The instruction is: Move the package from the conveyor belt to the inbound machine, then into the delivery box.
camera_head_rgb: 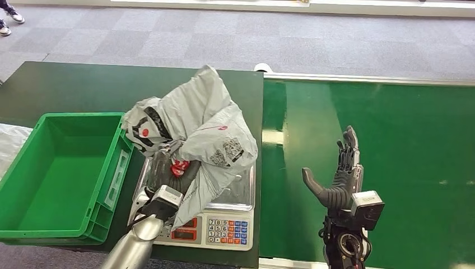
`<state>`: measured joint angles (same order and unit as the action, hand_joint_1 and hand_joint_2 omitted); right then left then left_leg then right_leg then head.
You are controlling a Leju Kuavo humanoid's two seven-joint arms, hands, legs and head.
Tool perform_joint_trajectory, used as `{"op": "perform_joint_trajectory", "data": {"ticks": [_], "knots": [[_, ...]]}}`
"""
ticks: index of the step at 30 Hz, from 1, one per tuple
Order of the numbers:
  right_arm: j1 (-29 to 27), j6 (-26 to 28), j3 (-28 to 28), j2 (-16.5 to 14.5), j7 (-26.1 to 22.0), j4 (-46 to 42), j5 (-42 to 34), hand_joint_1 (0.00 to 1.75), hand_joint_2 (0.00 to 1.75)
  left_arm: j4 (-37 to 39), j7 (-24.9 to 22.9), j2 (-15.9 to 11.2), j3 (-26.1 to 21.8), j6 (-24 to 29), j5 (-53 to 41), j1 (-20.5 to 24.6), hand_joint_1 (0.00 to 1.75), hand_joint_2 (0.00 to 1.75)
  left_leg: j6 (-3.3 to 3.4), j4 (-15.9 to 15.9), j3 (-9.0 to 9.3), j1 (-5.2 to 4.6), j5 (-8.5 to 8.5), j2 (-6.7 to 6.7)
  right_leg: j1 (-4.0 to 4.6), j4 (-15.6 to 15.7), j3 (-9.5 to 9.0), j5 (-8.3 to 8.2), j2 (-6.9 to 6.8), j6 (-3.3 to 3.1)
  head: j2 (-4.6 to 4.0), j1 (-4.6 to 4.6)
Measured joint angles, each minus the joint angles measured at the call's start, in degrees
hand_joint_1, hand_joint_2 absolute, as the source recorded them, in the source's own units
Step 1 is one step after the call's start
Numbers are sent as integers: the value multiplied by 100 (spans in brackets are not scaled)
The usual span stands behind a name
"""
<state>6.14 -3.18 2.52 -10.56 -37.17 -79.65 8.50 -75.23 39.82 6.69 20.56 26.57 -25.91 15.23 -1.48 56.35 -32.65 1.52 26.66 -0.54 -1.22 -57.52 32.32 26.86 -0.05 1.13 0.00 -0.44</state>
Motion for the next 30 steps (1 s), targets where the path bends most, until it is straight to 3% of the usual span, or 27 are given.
{"op": "perform_joint_trajectory", "data": {"ticks": [3, 5, 18, 25, 30], "knots": [[26, 16, 15, 2, -51, 37, -37, 0, 175, -462, 21, -184, 54, 881, -73, -73, 175, 175, 0, 0, -1, 0, 0, -1, 0, 0, 1, 0, -1, 0, 0, -1], [51, 30, 36, 3, -59, 62, -51, 0, 175, -690, 22, -276, 64, 1118, -142, -89, 175, 175, 0, 0, -1, 0, 0, 0, 0, 0, 1, 1, -1, 0, 0, 0], [92, 74, 83, 9, -60, 132, -119, 0, 175, -1264, 22, -476, 19, 1292, -580, -149, 175, 175, 0, 0, -1, 0, 0, 1, 0, 0, 2, 0, 0, 0, 0, 0], [73, 120, 100, 43, -60, 140, -181, 0, 175, -1754, 22, -463, -653, 1323, -1674, -330, 175, 175, 0, 0, -1, 0, 0, 6, 0, 0, 6, 0, 3, 0, 0, 0], [-62, 163, 89, 63, -70, 97, -184, 0, 175, -1734, -12, -285, -1536, 1325, -3082, -282, 175, 175, 0, 0, -1, 0, 0, 7, 0, 0, 9, 0, 3, 0, 0, 1]]}}
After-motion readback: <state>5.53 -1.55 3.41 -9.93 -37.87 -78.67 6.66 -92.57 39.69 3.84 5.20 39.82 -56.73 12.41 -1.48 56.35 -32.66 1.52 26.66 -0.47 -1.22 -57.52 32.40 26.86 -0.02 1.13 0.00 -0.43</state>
